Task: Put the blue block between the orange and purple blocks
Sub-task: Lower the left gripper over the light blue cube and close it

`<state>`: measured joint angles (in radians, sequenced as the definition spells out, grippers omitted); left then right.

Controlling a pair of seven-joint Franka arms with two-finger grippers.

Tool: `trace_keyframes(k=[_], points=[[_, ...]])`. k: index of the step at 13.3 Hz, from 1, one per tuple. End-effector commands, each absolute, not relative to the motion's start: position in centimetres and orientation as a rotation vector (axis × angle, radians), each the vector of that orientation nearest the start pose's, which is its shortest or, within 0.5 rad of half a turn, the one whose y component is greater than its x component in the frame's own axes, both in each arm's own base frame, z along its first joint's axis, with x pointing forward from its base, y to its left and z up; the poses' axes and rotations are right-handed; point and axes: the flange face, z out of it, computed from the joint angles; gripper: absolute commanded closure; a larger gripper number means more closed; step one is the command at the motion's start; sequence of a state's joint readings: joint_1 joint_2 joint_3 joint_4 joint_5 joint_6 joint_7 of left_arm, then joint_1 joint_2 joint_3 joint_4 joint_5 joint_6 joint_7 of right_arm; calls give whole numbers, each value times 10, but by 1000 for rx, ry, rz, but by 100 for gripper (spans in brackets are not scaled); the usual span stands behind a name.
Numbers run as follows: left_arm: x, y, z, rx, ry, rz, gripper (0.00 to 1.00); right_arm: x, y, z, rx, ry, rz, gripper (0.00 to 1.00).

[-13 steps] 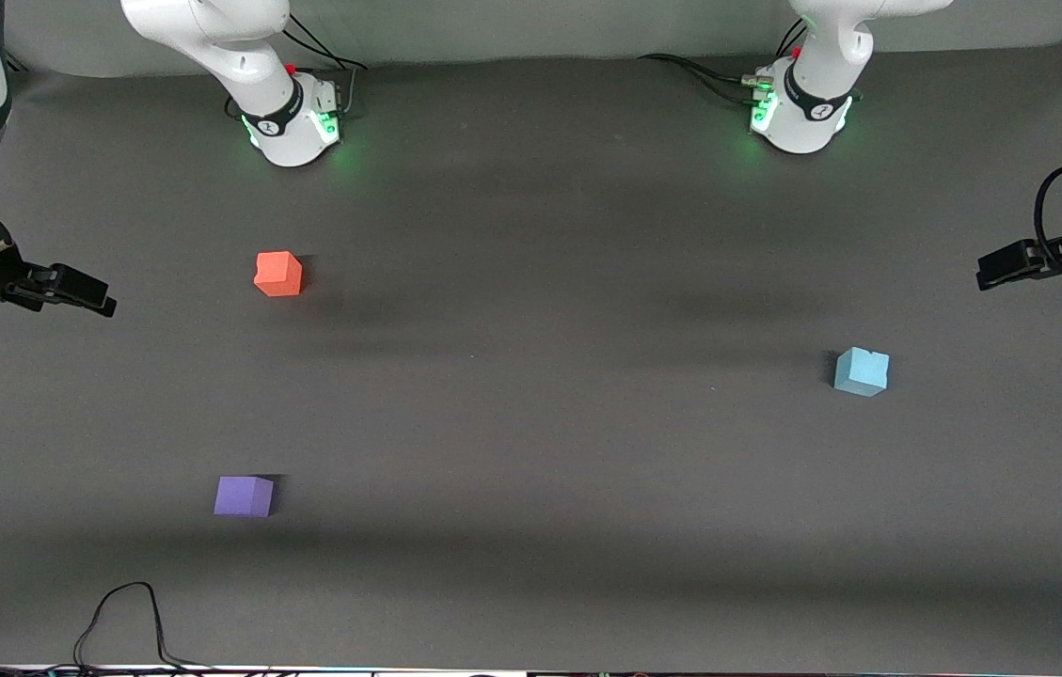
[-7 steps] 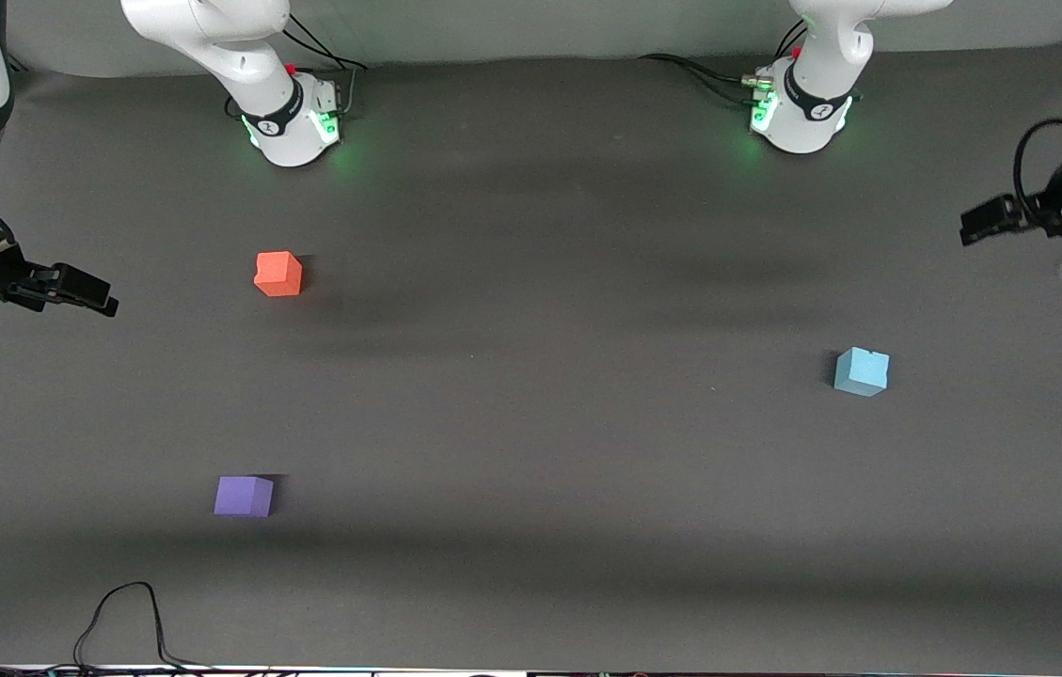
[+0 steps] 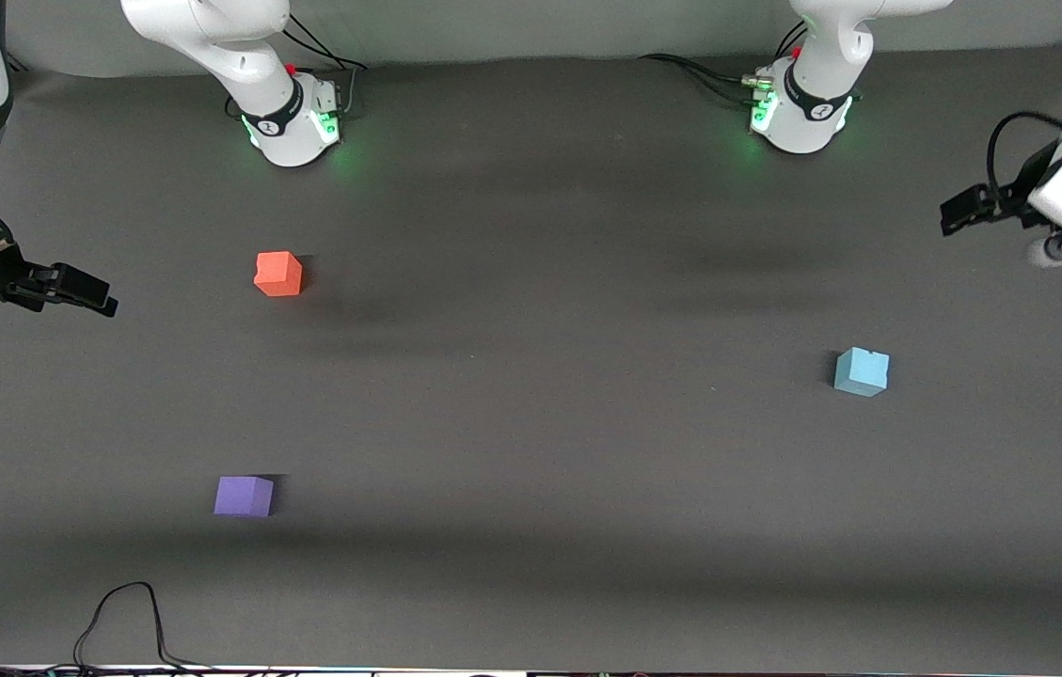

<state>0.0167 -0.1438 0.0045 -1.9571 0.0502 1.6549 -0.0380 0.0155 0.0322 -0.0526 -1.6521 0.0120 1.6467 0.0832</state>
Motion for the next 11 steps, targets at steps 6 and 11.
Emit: trace_keyframes(k=[6,11], points=[[575,23,344,-3080,103,348,0,560,-16,582,-3132,157,111,0],[586,23,265,-3090,175,345,0,559,-17,584,-3131,114,108,0]])
